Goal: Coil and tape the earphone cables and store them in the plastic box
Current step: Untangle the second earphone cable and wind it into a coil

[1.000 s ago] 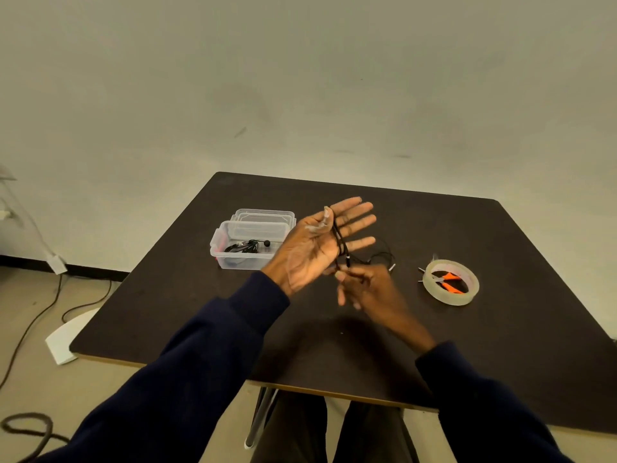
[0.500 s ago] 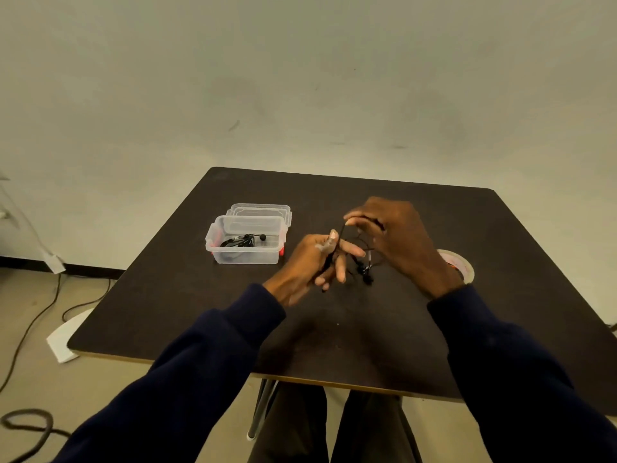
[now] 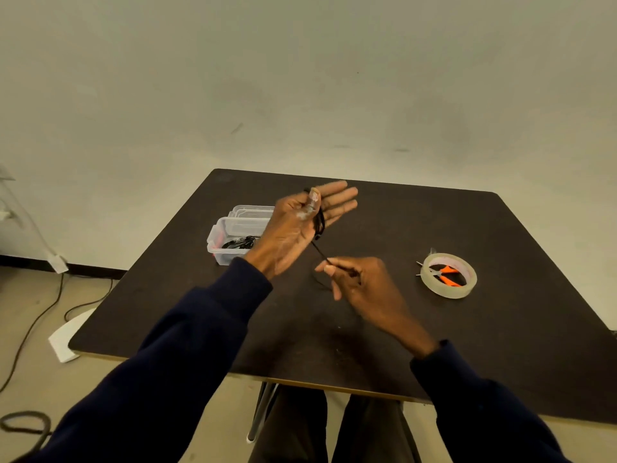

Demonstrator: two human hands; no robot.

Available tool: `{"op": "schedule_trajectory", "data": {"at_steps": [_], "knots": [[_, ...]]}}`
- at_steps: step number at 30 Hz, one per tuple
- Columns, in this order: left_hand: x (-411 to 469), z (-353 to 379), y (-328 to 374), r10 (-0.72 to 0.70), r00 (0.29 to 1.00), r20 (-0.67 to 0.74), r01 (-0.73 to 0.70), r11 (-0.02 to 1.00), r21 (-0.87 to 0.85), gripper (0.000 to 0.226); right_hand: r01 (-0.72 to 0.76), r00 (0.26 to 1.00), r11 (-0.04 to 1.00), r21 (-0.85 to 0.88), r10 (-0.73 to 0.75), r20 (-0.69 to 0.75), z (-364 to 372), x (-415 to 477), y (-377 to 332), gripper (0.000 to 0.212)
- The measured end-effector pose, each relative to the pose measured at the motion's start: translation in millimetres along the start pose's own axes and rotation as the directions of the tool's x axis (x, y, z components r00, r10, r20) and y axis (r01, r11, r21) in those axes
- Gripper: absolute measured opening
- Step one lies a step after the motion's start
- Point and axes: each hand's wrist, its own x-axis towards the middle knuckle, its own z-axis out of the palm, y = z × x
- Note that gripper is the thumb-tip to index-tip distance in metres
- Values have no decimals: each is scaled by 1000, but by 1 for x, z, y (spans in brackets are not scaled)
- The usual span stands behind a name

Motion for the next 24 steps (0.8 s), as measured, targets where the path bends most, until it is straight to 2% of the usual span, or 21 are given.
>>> {"op": "schedule_trajectory", "data": {"at_steps": [2,5,7,9,11,13,15,17,21,24], "knots": [[-2,-2,-10,2,1000,-27,4,975,220,41,70,998,962,-265,-68,17,-17,4,-8,25],[-9,3,-19,-37,999,-37,50,883,466,37,130,991,775,-618,-83,104,-40,13,-24,18],[-13,6,-18,-72,997,-16,69,828,557,41,182,983,696,-694,-116,141,-53,23,-33,17],[-17,7,-19,-151,988,21,112,811,574,50,196,981,694,-693,-143,134,-67,34,-36,16],[-19,4,-20,-233,972,-3,205,847,491,55,147,989,817,-558,-118,88,-80,47,-29,10],[-22,2,-18,-320,947,31,300,913,277,56,82,996,937,-340,-66,60,-83,57,-17,8],[-24,4,-10,-380,913,149,382,924,19,54,52,998,985,-167,-46,37,-76,63,-4,11],[-23,7,-4,-382,890,249,429,887,-172,48,39,999,999,-36,-39,0,-65,64,8,18],[-20,8,2,-309,895,321,423,814,-397,38,25,998,999,42,-23,-65,-40,55,24,26],[-11,12,6,-224,942,248,329,757,-565,36,44,997,999,-17,-45,-61,-20,45,27,29]]}}
